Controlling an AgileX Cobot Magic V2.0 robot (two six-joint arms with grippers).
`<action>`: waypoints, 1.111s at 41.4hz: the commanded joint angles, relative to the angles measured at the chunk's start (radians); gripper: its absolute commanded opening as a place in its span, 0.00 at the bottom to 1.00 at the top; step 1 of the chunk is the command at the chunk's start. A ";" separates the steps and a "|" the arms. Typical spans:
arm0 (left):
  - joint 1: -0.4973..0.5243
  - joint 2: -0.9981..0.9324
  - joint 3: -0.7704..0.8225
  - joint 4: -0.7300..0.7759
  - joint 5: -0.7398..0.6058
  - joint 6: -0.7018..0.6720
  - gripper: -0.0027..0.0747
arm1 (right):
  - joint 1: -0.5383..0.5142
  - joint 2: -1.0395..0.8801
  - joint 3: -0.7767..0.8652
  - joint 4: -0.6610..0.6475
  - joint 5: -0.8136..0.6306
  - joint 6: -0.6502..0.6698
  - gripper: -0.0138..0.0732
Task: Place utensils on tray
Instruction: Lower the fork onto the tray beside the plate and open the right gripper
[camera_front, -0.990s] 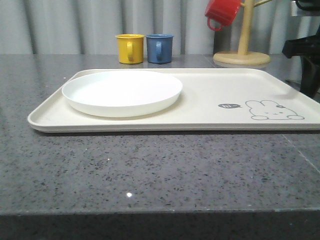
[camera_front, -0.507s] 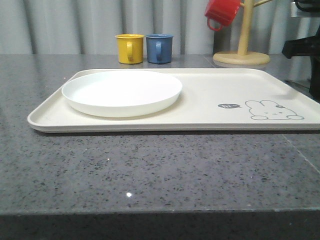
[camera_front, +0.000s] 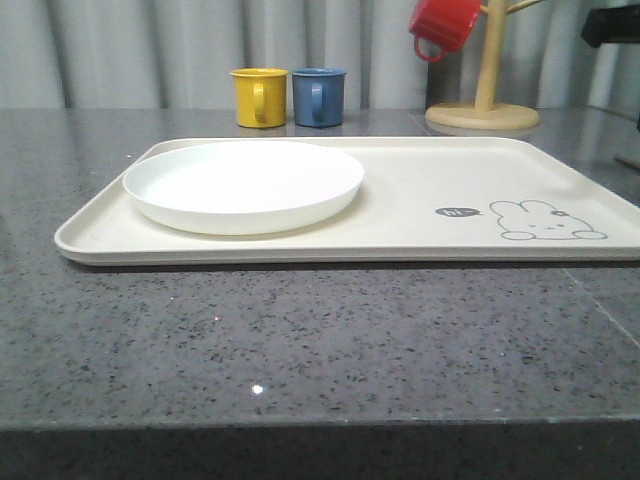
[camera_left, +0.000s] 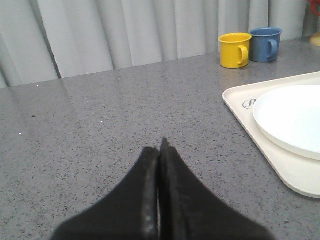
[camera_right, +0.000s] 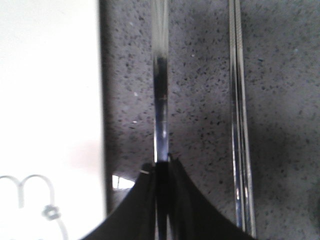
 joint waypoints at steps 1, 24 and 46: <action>0.000 0.010 -0.029 -0.011 -0.085 -0.006 0.01 | 0.045 -0.054 -0.058 -0.025 0.015 0.057 0.14; 0.000 0.010 -0.029 -0.011 -0.085 -0.006 0.01 | 0.386 0.154 -0.282 -0.070 0.089 0.336 0.14; 0.000 0.010 -0.029 -0.011 -0.085 -0.006 0.01 | 0.417 0.258 -0.299 -0.062 0.054 0.426 0.14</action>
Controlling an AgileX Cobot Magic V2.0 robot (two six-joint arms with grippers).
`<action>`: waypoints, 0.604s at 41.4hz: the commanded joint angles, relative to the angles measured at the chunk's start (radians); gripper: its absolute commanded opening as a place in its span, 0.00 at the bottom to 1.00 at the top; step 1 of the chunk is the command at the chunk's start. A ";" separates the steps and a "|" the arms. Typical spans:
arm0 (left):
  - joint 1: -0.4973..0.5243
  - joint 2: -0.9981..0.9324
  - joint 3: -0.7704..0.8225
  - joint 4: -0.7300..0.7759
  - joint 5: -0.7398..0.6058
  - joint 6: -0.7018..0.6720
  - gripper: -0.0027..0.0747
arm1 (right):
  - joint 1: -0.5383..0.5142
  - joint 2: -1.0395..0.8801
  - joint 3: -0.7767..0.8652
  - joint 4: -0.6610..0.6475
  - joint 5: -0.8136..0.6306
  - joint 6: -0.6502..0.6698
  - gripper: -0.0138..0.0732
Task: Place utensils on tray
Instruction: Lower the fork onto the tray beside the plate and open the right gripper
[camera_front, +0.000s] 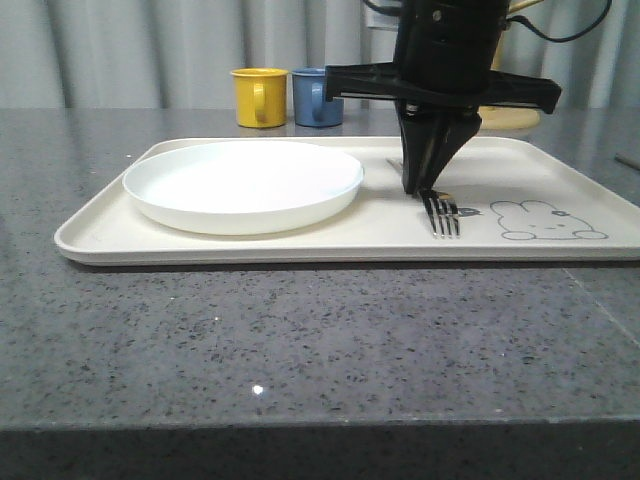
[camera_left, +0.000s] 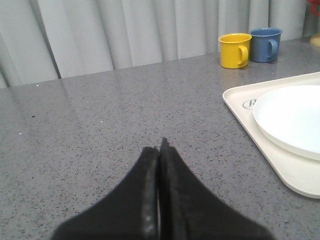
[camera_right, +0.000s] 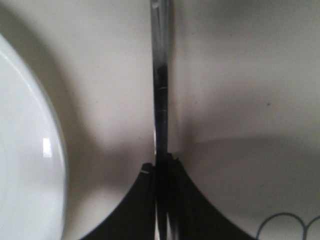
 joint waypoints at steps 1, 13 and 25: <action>0.000 0.010 -0.029 -0.011 -0.084 -0.006 0.01 | -0.001 -0.048 -0.034 -0.009 -0.024 0.015 0.15; 0.000 0.010 -0.029 -0.011 -0.084 -0.006 0.01 | -0.001 -0.048 -0.034 0.010 -0.022 0.015 0.43; 0.000 0.010 -0.029 -0.011 -0.084 -0.006 0.01 | -0.014 -0.124 -0.034 0.011 -0.021 -0.035 0.52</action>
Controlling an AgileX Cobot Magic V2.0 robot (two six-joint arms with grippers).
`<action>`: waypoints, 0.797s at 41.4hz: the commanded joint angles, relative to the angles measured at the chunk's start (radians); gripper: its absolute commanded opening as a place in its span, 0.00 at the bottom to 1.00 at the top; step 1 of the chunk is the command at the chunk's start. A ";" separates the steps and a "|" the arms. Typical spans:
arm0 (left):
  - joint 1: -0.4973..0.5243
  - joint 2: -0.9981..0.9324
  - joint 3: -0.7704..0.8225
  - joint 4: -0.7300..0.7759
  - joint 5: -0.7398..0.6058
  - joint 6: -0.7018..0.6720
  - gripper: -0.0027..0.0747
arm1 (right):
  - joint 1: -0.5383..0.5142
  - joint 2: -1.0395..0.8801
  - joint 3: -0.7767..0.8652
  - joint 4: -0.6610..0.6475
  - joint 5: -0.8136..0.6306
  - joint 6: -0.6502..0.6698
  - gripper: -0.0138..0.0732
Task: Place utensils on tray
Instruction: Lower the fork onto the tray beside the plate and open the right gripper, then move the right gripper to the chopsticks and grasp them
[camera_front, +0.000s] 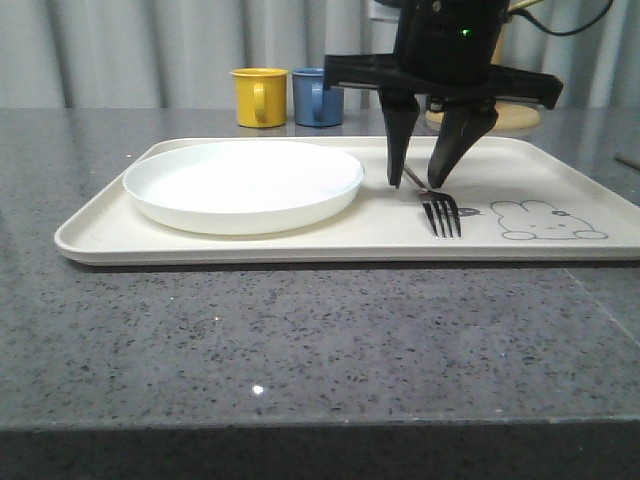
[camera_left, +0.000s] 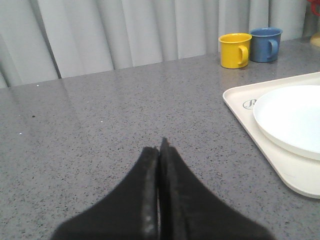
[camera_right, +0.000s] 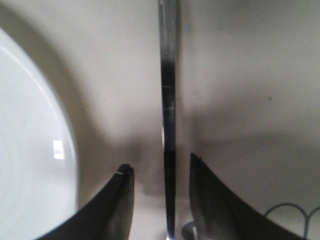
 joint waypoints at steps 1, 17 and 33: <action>0.000 0.010 -0.029 -0.011 -0.084 -0.006 0.01 | -0.020 -0.107 -0.034 -0.004 -0.018 -0.051 0.52; 0.000 0.010 -0.029 -0.011 -0.084 -0.006 0.01 | -0.296 -0.258 -0.031 0.003 0.122 -0.290 0.52; 0.000 0.010 -0.029 -0.011 -0.084 -0.006 0.01 | -0.554 -0.257 0.081 0.006 0.123 -0.459 0.52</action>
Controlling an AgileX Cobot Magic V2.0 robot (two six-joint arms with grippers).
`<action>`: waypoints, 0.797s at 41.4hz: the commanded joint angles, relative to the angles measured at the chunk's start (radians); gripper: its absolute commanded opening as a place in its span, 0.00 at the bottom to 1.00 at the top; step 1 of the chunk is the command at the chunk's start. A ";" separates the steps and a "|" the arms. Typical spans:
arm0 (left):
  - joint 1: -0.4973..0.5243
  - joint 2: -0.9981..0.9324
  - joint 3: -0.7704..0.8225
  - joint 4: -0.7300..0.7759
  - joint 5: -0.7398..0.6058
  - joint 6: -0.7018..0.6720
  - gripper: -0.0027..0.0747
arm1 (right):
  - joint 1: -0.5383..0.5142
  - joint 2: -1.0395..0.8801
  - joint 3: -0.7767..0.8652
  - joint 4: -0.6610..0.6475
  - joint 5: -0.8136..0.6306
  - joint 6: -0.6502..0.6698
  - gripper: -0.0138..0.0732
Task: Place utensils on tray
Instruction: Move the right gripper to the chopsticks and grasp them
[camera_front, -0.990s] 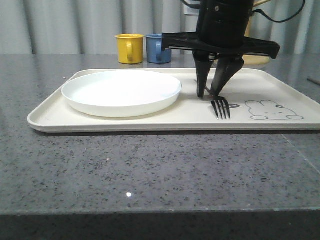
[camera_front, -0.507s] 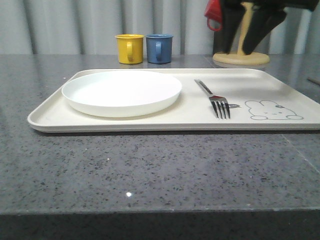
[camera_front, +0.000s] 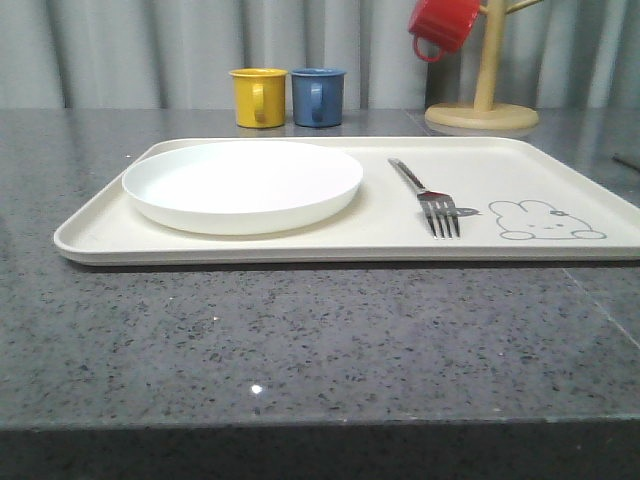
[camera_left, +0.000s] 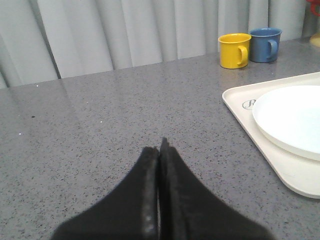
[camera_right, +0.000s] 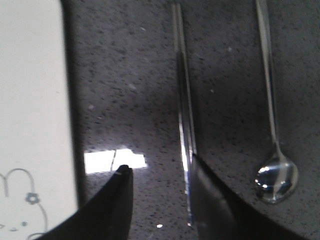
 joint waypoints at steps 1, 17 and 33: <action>0.000 0.010 -0.029 -0.011 -0.084 -0.006 0.01 | -0.042 -0.040 0.028 -0.006 -0.054 -0.038 0.52; 0.000 0.010 -0.029 -0.011 -0.084 -0.006 0.01 | -0.064 0.046 0.086 0.011 -0.093 -0.082 0.52; 0.000 0.010 -0.029 -0.011 -0.084 -0.006 0.01 | -0.064 0.093 0.086 0.010 -0.098 -0.083 0.52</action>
